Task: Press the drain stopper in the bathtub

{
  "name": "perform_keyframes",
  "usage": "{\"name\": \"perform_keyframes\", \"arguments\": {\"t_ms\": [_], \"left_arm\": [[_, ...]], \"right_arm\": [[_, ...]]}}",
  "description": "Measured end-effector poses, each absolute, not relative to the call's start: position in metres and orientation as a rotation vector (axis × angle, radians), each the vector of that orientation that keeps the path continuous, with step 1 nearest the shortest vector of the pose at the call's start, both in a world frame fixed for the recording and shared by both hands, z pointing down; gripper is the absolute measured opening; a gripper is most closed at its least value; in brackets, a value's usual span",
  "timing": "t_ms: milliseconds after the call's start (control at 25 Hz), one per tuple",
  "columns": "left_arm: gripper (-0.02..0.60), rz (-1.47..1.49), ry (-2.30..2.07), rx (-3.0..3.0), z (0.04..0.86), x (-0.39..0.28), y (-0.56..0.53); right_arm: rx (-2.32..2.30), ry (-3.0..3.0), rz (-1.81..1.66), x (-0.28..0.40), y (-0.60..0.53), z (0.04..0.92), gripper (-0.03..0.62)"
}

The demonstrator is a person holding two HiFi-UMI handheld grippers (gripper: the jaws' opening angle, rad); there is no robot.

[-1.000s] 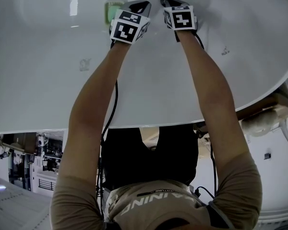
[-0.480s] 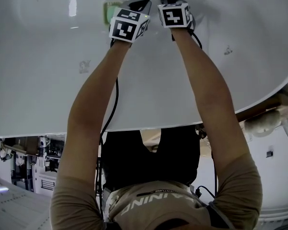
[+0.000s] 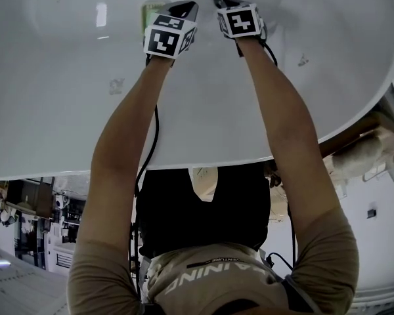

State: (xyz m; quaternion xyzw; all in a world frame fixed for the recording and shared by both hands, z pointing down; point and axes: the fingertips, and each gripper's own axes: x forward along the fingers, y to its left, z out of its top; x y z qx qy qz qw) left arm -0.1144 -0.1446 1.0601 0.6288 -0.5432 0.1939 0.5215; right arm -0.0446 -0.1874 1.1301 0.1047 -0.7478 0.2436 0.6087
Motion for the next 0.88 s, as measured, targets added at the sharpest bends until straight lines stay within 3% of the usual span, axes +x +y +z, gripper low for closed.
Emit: {"name": "perform_keyframes", "arguments": {"t_ms": [880], "left_arm": [[0.002, 0.522, -1.368, 1.609, 0.788, -0.095, -0.151]], "right_arm": [[0.314, -1.862, 0.695, -0.002, -0.18, 0.827, 0.008]]}}
